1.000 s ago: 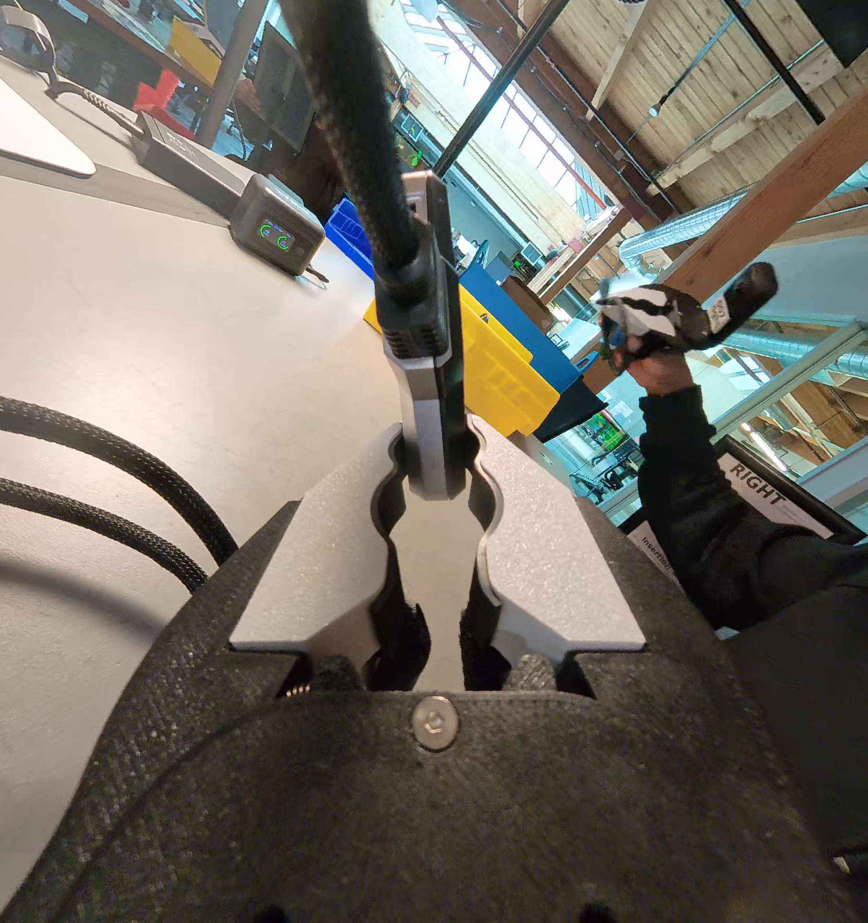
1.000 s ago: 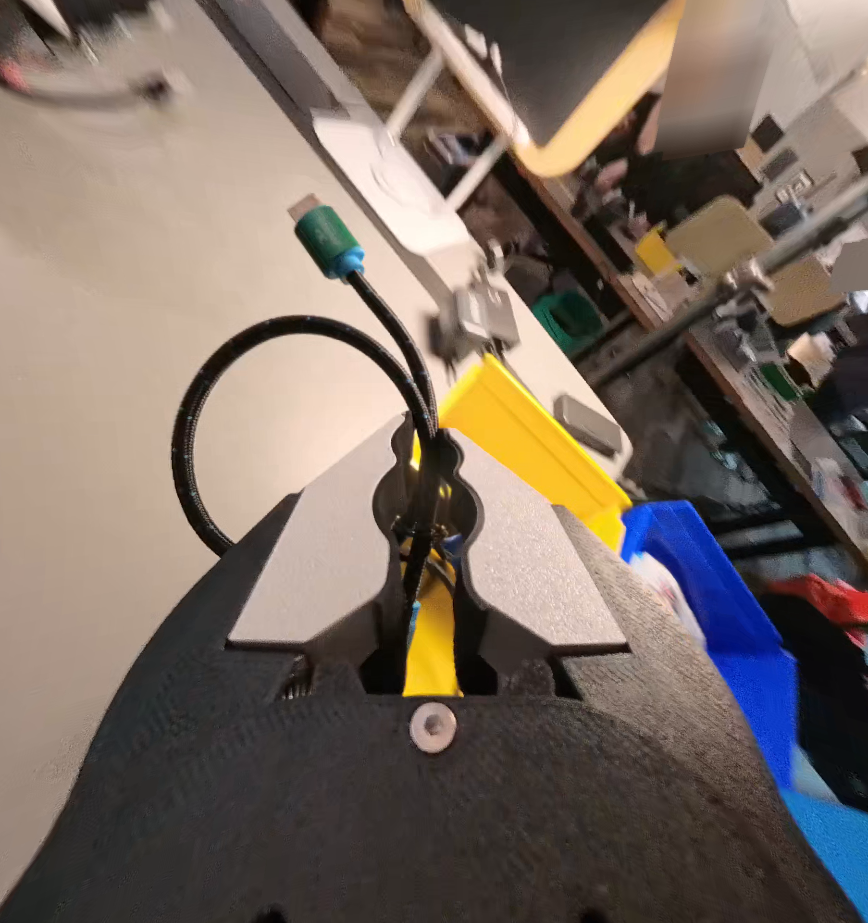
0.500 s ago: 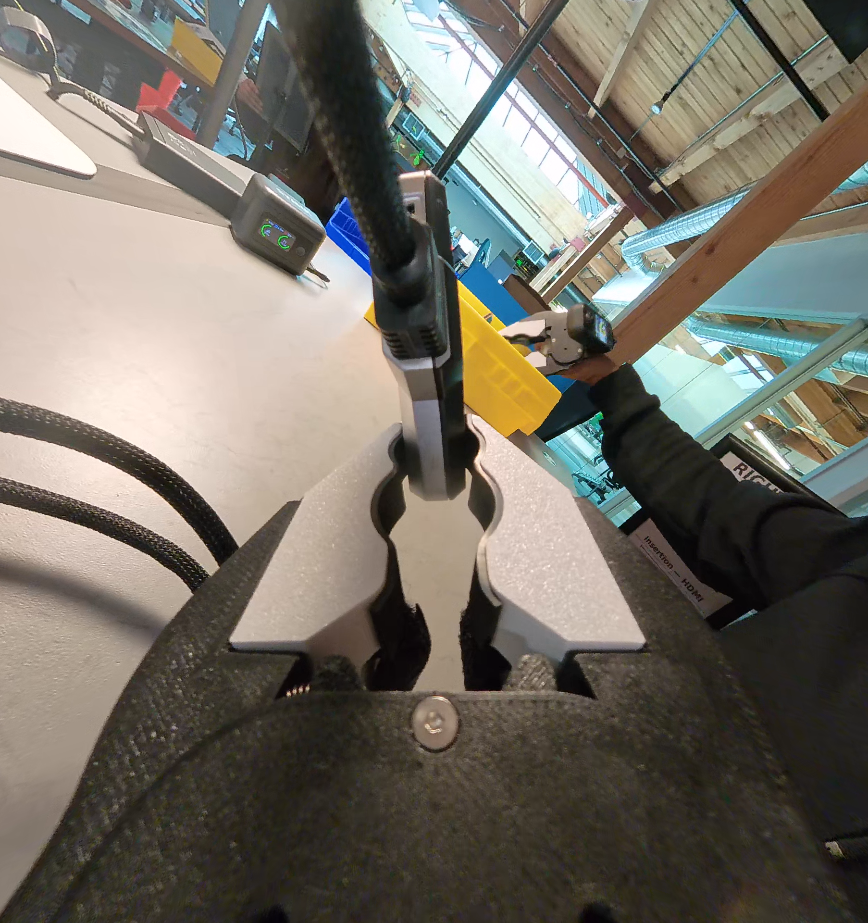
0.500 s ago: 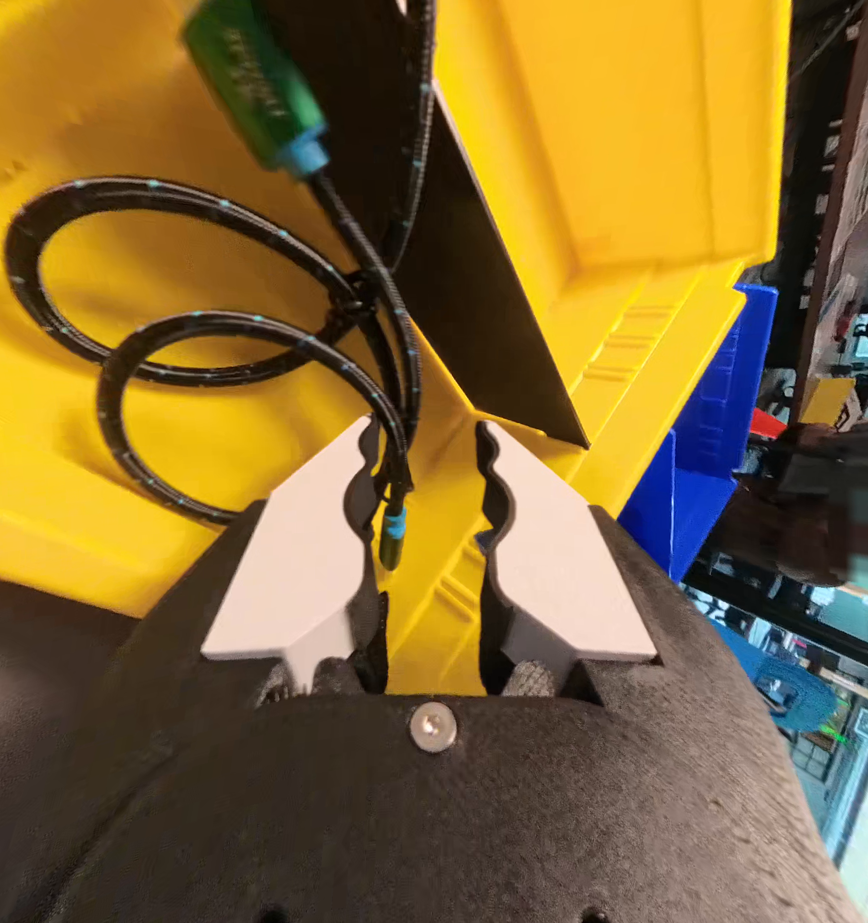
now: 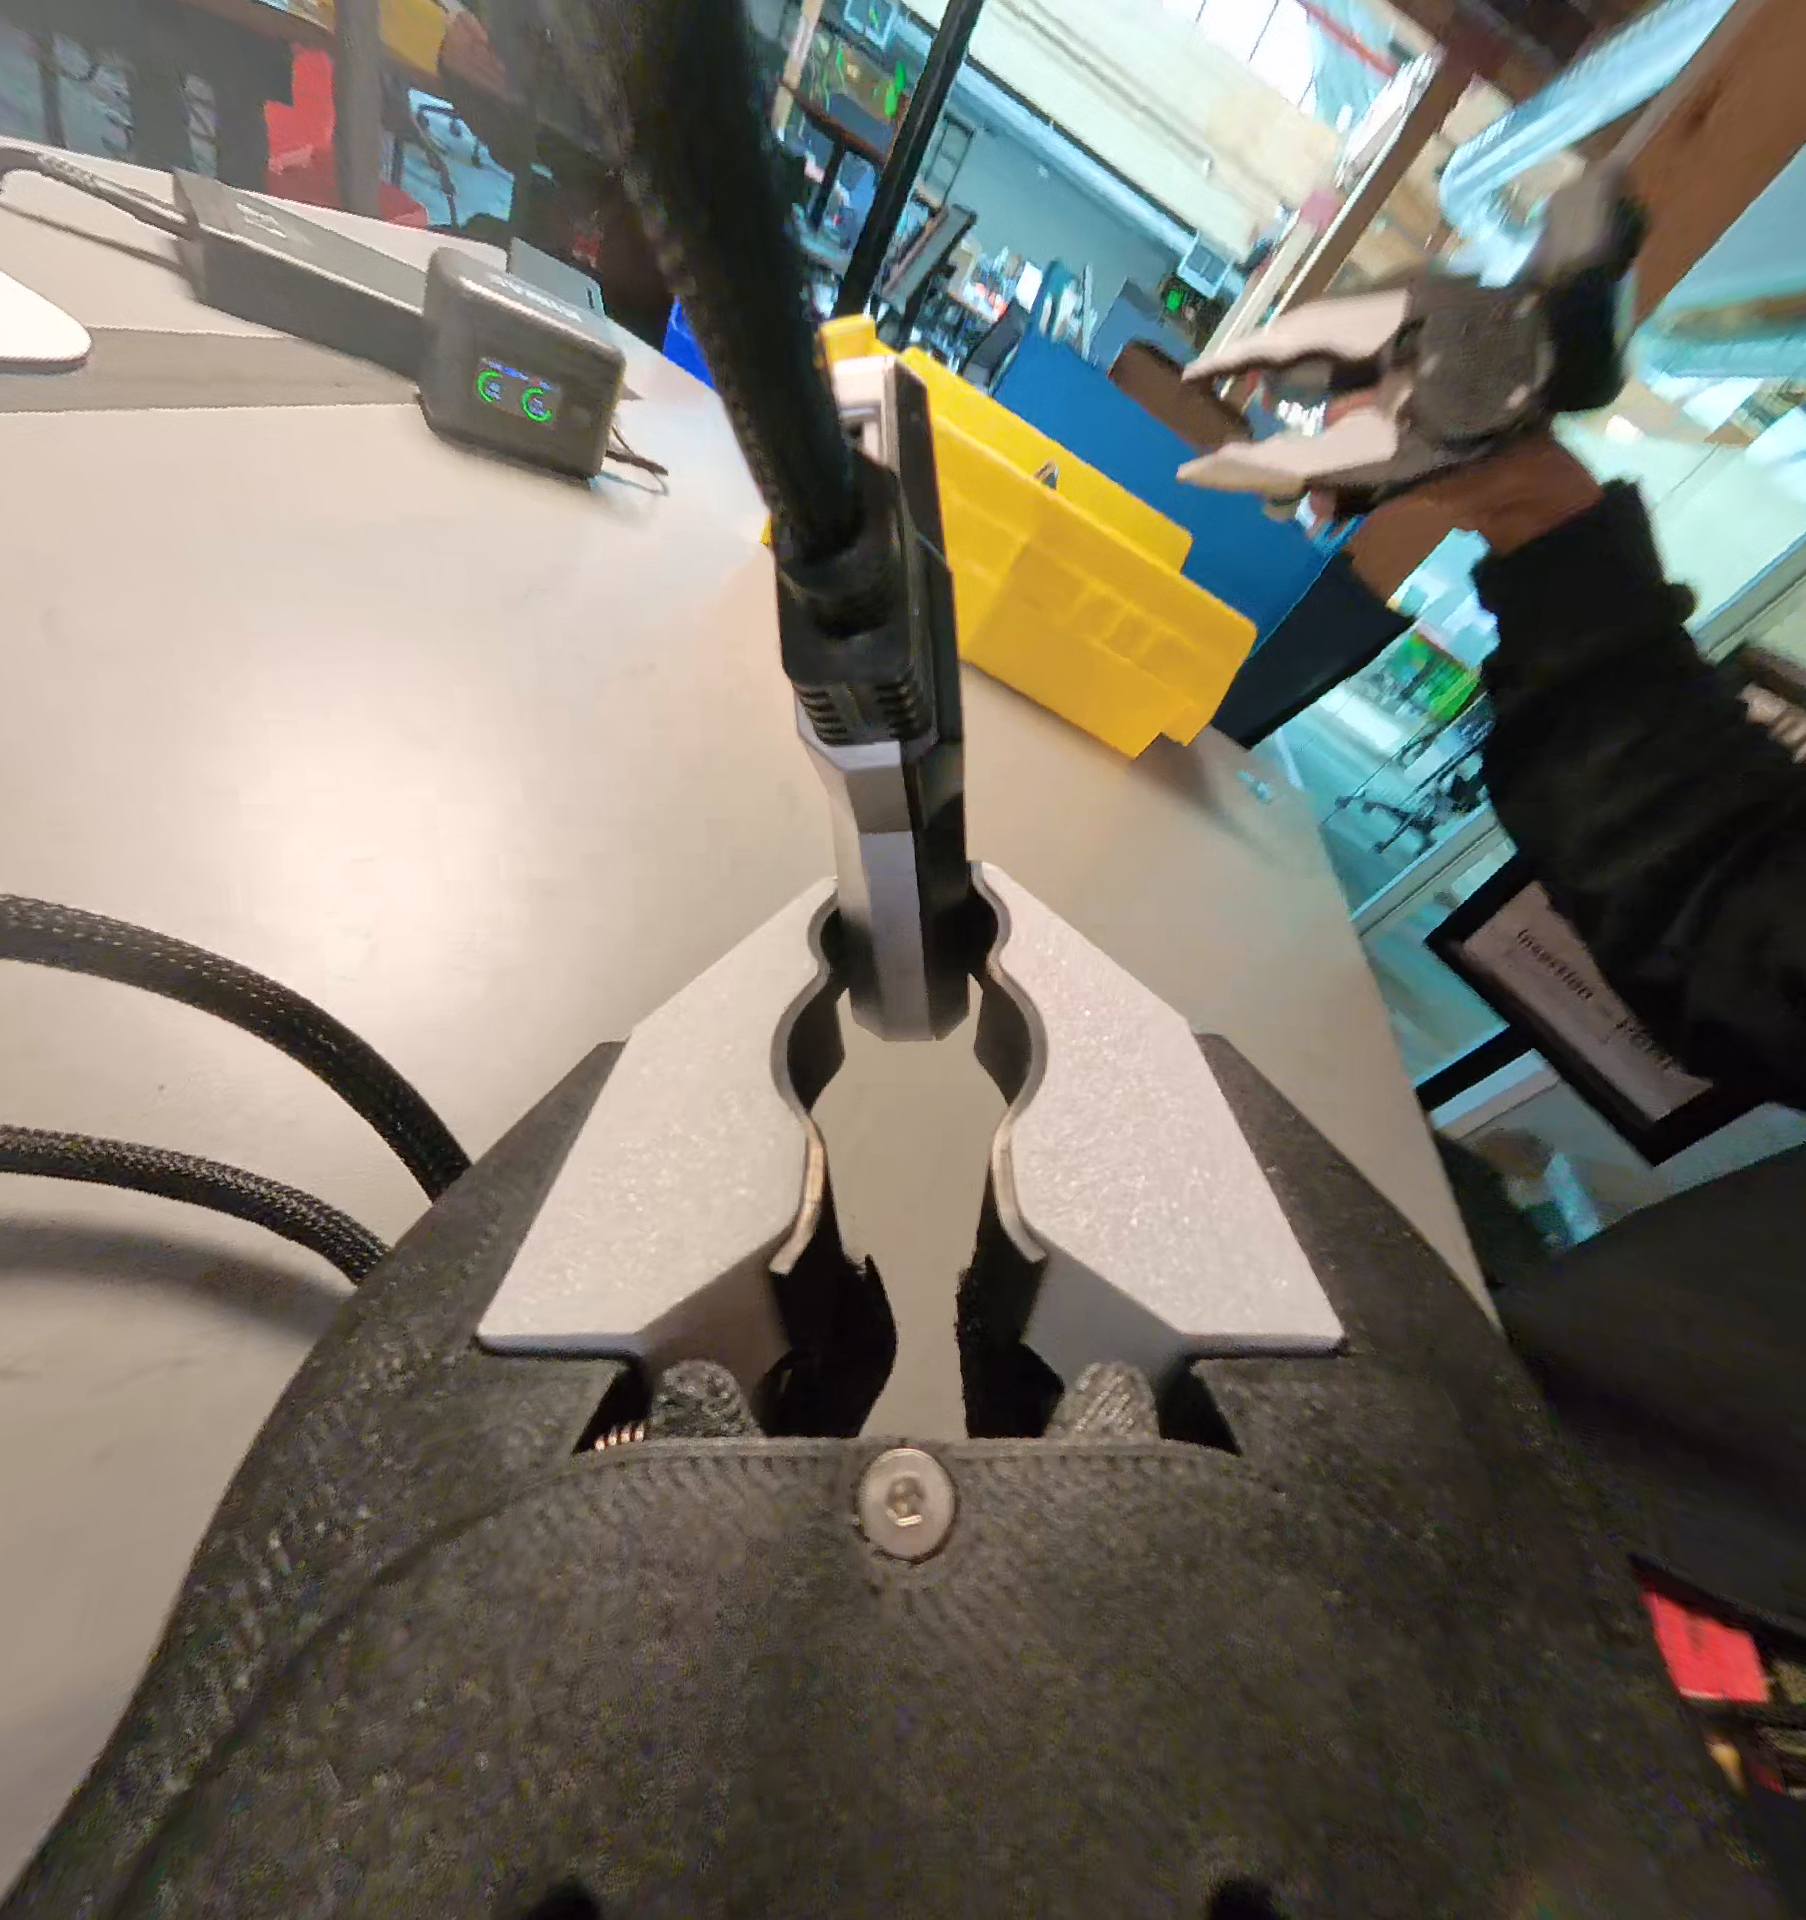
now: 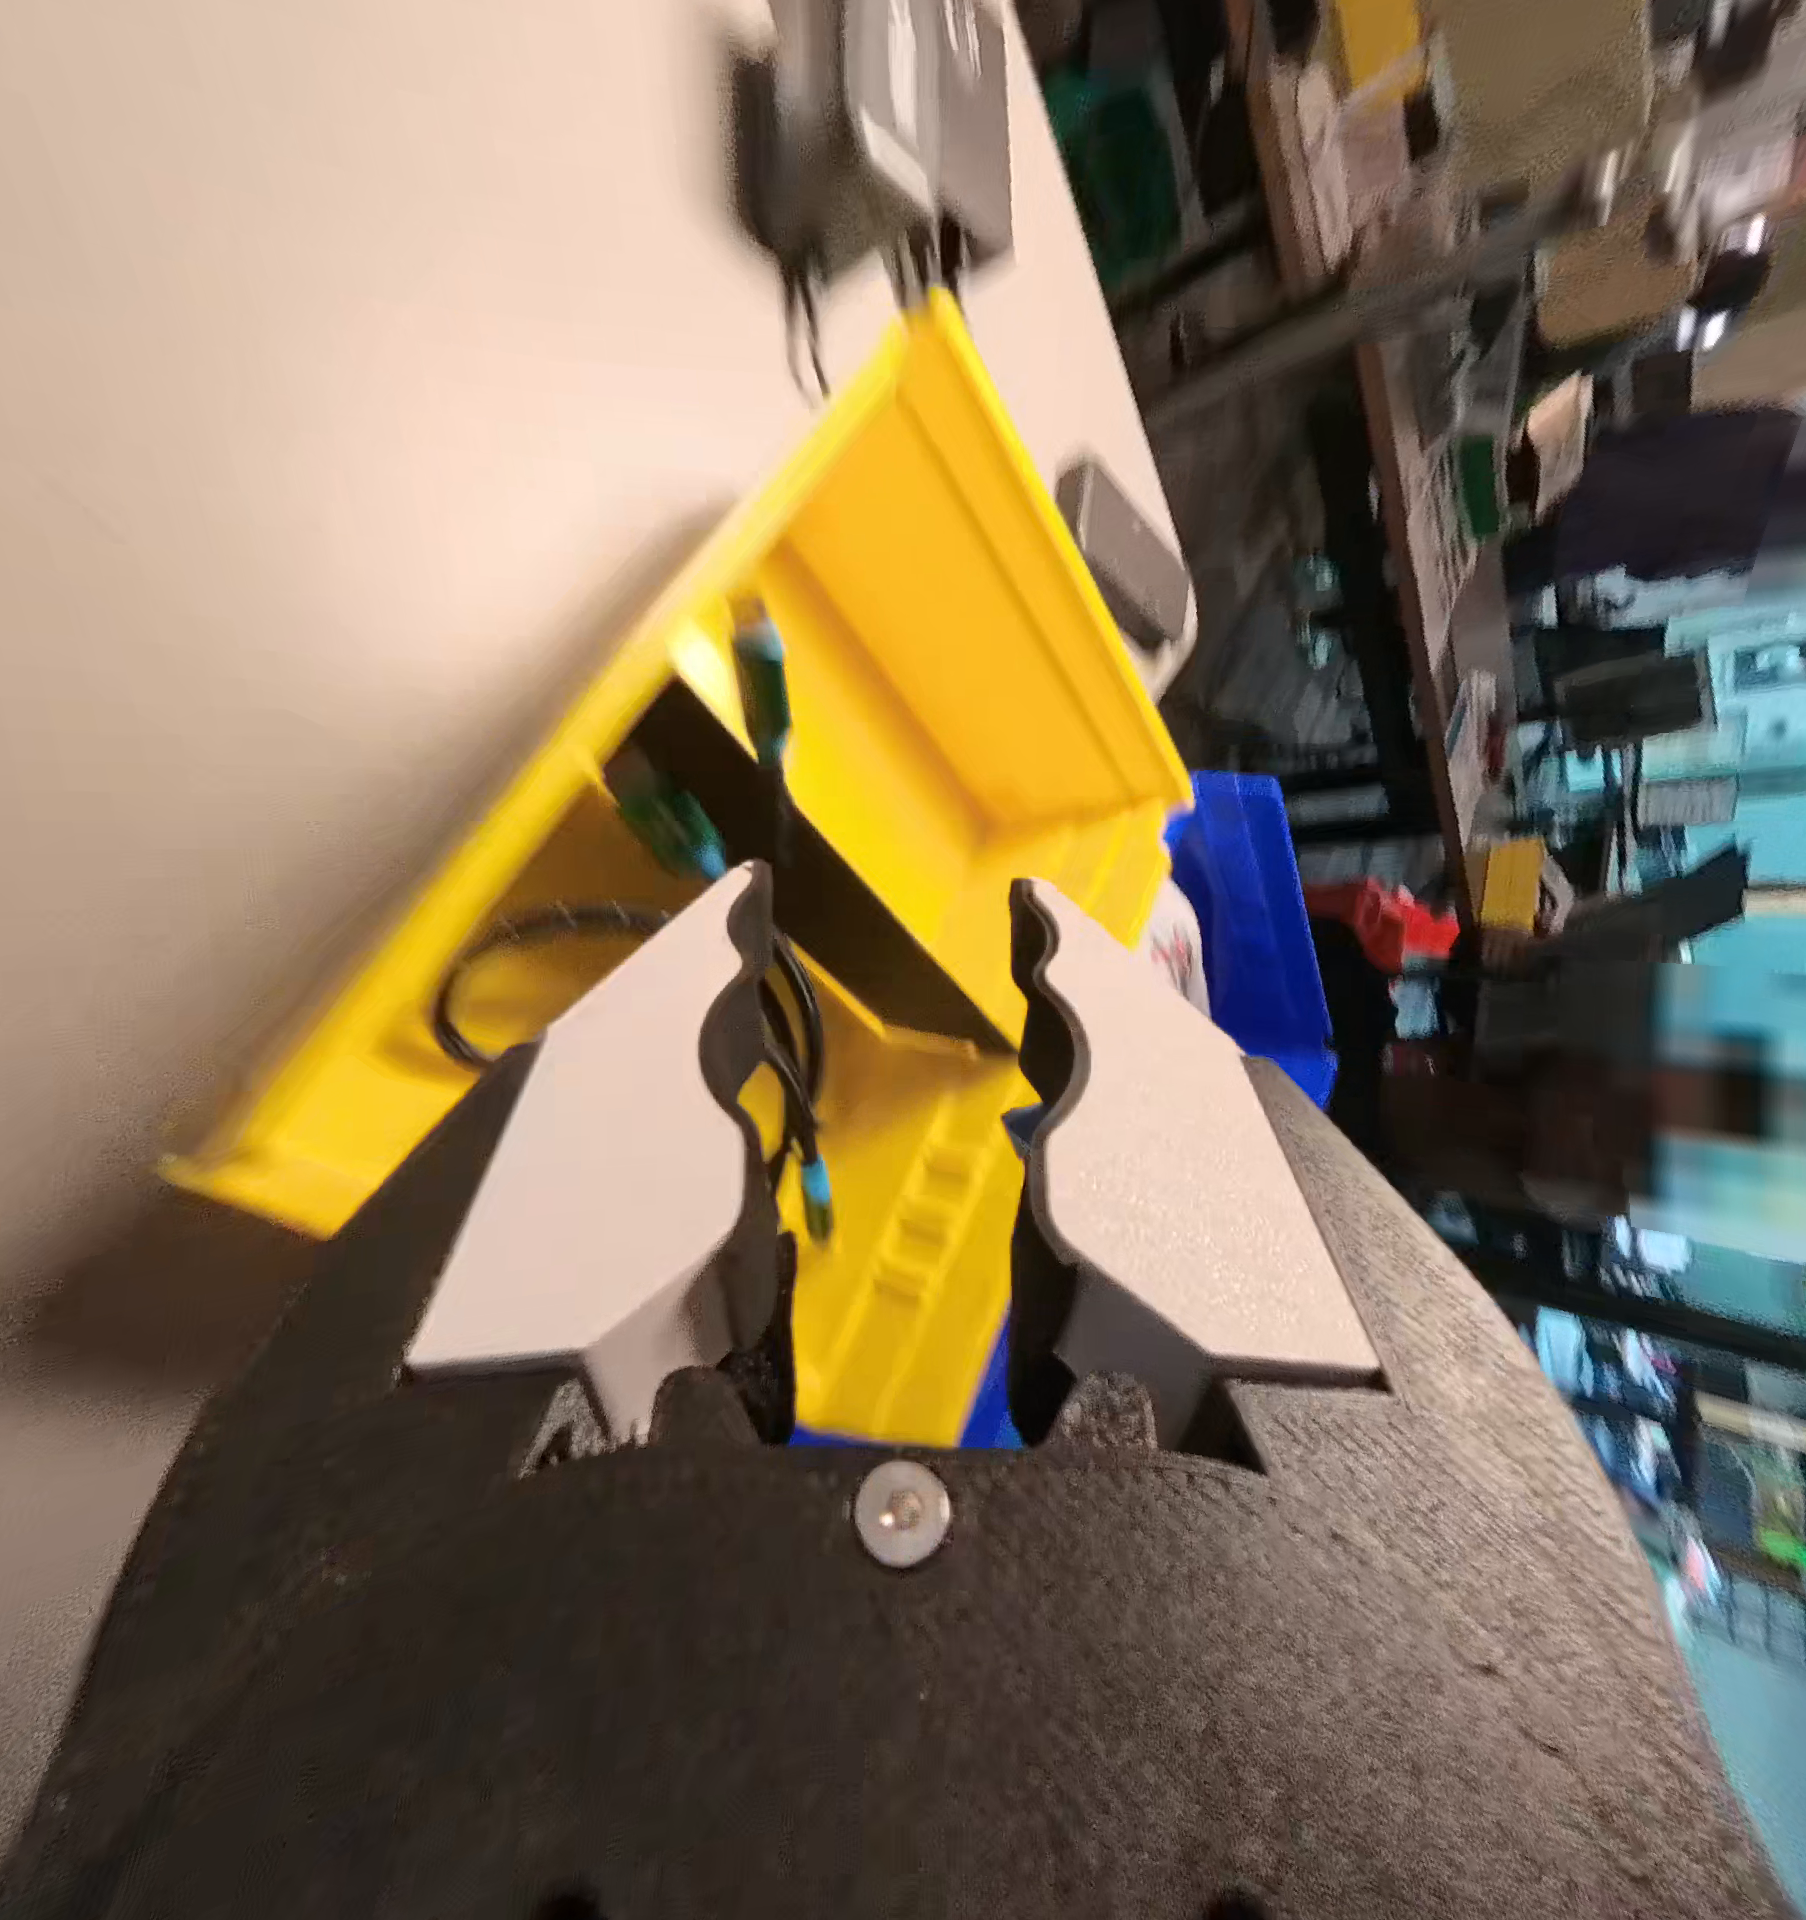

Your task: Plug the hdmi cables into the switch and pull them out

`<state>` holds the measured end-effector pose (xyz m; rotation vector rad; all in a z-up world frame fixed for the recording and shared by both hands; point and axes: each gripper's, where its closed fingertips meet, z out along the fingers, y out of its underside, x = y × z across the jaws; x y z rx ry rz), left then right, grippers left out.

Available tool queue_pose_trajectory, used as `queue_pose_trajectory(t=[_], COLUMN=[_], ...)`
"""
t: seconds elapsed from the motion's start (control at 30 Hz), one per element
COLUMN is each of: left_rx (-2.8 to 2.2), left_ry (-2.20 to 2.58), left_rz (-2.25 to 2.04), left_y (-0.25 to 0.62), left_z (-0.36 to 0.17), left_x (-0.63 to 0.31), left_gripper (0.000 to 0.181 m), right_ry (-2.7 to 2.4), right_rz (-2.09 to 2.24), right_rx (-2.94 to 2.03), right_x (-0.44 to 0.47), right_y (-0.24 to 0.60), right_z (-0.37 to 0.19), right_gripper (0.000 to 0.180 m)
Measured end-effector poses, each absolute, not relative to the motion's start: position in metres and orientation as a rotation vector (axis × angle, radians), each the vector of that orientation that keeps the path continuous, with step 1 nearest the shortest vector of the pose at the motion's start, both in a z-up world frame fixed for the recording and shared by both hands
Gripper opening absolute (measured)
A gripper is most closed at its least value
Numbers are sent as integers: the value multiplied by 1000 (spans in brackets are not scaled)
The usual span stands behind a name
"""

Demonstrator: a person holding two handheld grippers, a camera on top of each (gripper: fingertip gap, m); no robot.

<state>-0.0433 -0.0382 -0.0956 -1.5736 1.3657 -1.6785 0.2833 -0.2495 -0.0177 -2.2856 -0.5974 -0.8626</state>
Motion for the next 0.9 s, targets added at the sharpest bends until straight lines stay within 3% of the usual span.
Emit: queue_pose_trajectory(t=[0.4,0.6,0.7,0.9], left_rx=[-1378,-1277,-1368,-1491], left_ry=[1748,1995,2017,2102], left_rz=[-1447,-1600,-1678,-1570], left_y=[-89,-129,-133,-124], left_z=[-115,-121,-124,-141], left_x=[-43,-61,-64,-73], left_gripper=[20,22,26,41], right_ry=[-1039,-1041,-992,-853], right_rz=[-198,-92,-45,26], right_rx=[-1888,-2091,-2178,-2327], right_x=[-54,-72,-59,-29], right_y=[-76,-31,-21,-17], right_z=[-8,-52,-77,-118], right_gripper=[48,44,13,13])
